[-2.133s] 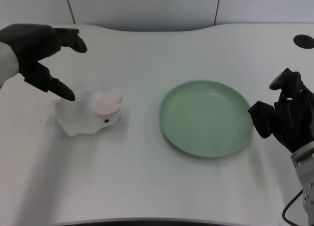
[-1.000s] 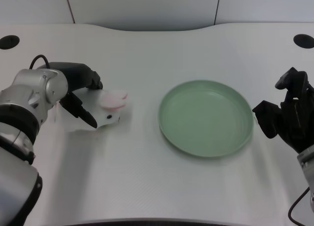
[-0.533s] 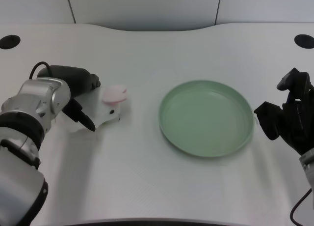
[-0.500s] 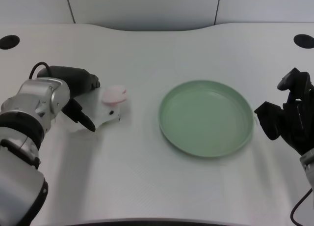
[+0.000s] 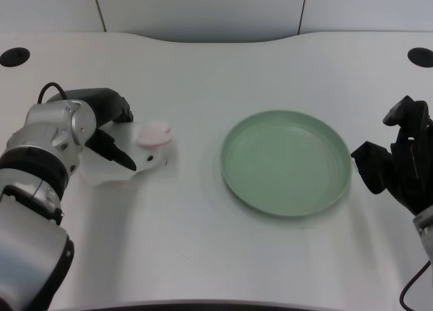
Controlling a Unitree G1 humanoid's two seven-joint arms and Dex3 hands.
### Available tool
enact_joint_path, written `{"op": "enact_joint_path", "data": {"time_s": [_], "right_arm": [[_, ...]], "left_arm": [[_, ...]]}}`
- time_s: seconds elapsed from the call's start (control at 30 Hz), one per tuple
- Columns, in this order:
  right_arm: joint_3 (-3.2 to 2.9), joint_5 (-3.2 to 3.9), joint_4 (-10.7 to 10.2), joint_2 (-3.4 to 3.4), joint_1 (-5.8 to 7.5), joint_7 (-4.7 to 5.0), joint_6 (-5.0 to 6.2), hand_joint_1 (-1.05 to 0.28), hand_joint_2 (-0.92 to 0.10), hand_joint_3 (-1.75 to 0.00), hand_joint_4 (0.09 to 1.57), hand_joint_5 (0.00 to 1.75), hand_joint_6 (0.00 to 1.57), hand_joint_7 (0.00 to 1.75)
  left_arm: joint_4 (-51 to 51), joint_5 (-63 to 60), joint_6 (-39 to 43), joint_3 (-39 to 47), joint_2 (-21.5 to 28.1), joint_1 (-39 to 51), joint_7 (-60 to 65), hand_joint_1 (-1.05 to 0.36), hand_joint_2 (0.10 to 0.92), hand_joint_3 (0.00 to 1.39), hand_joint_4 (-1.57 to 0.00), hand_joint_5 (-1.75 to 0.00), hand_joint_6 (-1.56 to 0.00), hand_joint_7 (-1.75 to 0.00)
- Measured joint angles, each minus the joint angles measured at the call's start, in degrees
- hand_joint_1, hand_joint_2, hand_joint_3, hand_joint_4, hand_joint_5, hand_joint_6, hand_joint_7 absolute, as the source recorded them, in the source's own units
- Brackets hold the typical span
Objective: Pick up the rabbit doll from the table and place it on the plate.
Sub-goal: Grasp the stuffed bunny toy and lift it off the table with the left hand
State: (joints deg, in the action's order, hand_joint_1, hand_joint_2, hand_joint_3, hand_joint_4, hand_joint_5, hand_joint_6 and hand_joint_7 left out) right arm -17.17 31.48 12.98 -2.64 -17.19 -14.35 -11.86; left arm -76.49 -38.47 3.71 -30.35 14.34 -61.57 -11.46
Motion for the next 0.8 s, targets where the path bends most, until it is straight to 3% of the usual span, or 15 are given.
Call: {"op": "enact_joint_path", "data": {"time_s": [0.13,0.27,0.53,0.63,0.8], "right_arm": [[-0.03,0.00,-0.1,0.01,0.01,0.21,-0.38,-0.52,-0.88,-0.80,1.57,1.75,1.57,1.75],[0.00,0.00,-0.9,0.01,0.25,0.50,-0.65,-0.52,-0.90,-0.80,1.57,1.75,1.57,1.75],[0.01,0.00,-1.3,0.01,0.31,0.51,-0.79,-0.52,-0.90,-0.80,1.57,1.75,1.57,1.75],[0.08,0.00,-1.9,0.01,0.62,0.65,-1.19,-0.51,-0.91,-0.80,1.57,1.75,1.57,1.75],[0.16,0.02,-2.4,0.01,1.12,1.19,-1.91,-0.49,-0.92,-0.83,1.57,1.75,1.57,1.75]], "left_arm": [[0.0,1.2,-0.9,1.4,-1.0,0.0,1.6,-0.60,0.718,0.00,-0.73,-0.08,-0.82,-0.04],[0.0,2.5,-1.1,2.6,-1.5,0.0,2.3,-0.57,0.710,0.00,-0.76,-0.06,-0.88,-0.03],[0.0,2.7,-1.1,2.7,-1.6,0.0,2.4,-0.57,0.710,0.00,-0.77,-0.04,-0.89,-0.01],[0.0,3.2,-1.5,3.4,-1.8,0.0,2.4,-0.55,0.714,0.00,-0.70,0.00,-0.78,0.00],[0.0,4.5,-1.5,4.7,-1.8,0.0,0.6,-0.63,0.717,0.00,-0.65,0.00,-0.73,0.00]]}}
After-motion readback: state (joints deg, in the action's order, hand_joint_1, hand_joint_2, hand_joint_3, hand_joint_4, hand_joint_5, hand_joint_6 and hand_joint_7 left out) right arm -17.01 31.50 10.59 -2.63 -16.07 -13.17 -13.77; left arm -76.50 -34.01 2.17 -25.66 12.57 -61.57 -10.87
